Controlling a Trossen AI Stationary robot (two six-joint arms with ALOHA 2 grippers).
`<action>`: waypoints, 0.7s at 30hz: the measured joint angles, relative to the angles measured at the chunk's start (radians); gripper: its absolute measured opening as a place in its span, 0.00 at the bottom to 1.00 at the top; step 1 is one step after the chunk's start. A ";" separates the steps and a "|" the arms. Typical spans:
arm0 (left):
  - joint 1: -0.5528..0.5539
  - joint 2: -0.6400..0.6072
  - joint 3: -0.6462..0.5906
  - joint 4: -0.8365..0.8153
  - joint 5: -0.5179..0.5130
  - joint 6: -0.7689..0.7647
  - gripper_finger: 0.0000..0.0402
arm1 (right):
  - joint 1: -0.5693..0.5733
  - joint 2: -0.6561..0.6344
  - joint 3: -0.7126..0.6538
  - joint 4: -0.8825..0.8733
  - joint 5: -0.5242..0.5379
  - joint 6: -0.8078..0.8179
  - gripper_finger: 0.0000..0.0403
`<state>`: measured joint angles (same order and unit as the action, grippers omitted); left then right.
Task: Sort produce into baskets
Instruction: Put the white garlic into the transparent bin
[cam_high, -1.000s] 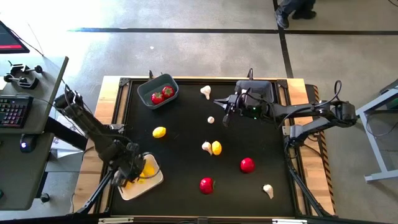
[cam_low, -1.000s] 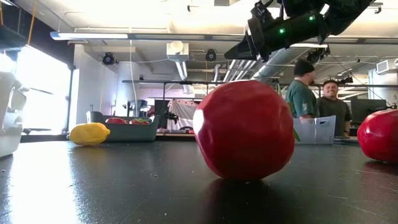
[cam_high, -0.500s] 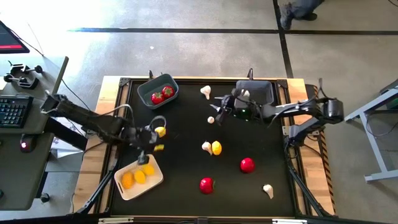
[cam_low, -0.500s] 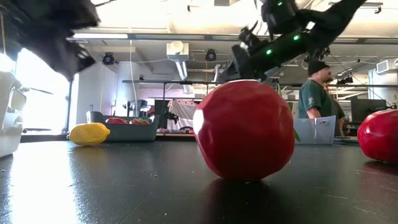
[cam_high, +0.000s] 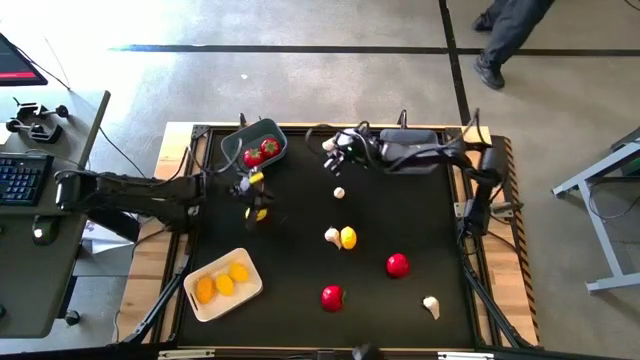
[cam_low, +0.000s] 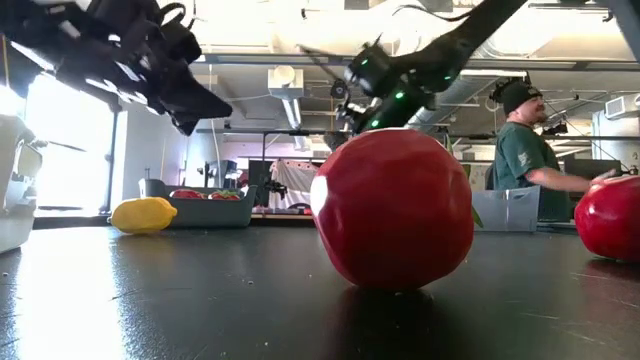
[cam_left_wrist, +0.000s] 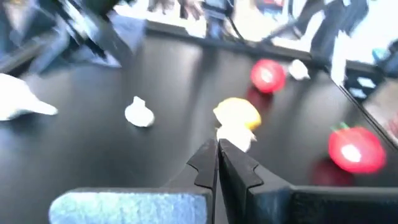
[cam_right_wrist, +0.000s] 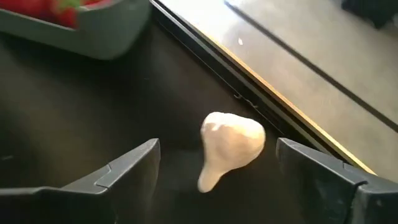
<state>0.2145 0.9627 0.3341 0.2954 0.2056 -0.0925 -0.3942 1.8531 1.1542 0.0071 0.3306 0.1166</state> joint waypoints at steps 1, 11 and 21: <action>0.027 0.000 -0.017 0.039 0.003 -0.001 0.00 | -0.012 0.022 0.033 -0.031 -0.002 0.006 0.78; 0.214 0.000 -0.098 0.205 0.065 -0.049 0.00 | -0.077 0.153 0.181 -0.093 -0.075 0.007 0.78; 0.283 0.002 -0.098 0.204 0.066 -0.028 0.00 | -0.098 0.199 0.188 -0.105 -0.114 0.007 0.78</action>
<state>0.4977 0.9642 0.2359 0.4995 0.2718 -0.1204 -0.4925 2.0521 1.3418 -0.0978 0.2169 0.1233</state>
